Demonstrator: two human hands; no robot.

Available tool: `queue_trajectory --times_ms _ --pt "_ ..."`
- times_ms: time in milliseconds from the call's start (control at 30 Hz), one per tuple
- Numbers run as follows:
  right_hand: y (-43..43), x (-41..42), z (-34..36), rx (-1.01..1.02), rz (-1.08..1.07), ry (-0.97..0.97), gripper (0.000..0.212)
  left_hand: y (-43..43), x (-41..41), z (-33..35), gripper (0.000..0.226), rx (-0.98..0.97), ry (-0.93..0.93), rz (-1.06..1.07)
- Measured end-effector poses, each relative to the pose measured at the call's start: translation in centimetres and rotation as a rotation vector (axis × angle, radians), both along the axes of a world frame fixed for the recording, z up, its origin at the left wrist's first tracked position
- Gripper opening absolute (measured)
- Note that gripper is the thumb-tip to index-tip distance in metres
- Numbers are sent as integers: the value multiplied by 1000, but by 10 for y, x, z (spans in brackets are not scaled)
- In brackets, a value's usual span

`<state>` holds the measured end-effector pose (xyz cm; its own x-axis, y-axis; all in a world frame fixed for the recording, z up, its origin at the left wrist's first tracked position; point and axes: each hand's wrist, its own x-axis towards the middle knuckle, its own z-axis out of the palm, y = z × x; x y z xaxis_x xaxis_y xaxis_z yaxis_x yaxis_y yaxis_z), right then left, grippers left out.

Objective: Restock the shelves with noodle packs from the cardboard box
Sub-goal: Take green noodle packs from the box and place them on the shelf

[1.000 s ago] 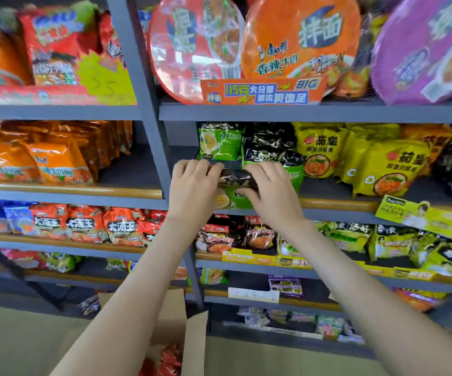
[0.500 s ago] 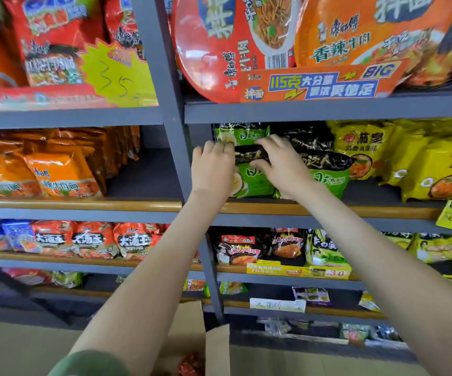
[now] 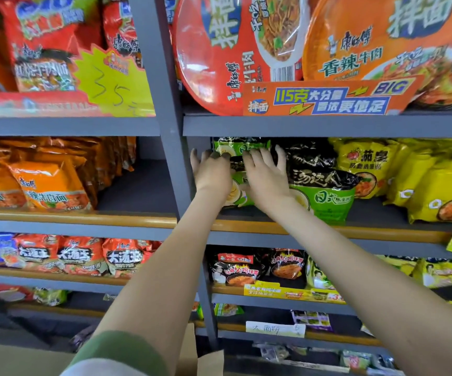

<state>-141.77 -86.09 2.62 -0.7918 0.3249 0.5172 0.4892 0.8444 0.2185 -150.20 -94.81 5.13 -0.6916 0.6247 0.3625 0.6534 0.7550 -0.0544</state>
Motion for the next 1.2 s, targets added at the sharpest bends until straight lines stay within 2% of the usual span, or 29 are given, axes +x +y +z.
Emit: queue_trajectory --times_ms 67,133,200,267,367,433,567,733,867,967,1000,1200 --pt "-4 -3 -14 91 -71 -65 102 4 -1 0 31 -14 0 29" --pt "-2 -5 -21 152 -146 -131 112 8 -1 0 29 -18 -3 42" --pt "0 -9 -21 187 -177 -178 109 11 -1 -3 34 -2 -10 48" --pt "2 -16 -19 202 -186 -208 100 15 -1 -8 50 39 -54 50" --pt "2 -32 -15 201 -203 -197 80 19 5 -29 74 150 -168 81" --pt "5 -43 -12 169 -200 -189 66 23 6 -46 80 190 -245 83" --pt "16 -64 -16 126 -260 -156 53 28 -7 -61 90 -18 -264 -36" --pt "28 -89 -31 48 -245 -46 52 42 -29 -64 96 -76 -176 -39" --pt "35 -95 -53 72 -148 102 54 49 -46 -66 96 -152 -223 -42" --pt "33 -95 -68 -80 -179 -106 63 52 -58 -70 96 -175 -230 -58" --pt "34 -94 -67 -110 -182 -118 65 53 -60 -71 95 -166 -231 -61" --pt "43 -102 -70 -104 -121 20 58 62 -61 -82 85 -90 -149 7"
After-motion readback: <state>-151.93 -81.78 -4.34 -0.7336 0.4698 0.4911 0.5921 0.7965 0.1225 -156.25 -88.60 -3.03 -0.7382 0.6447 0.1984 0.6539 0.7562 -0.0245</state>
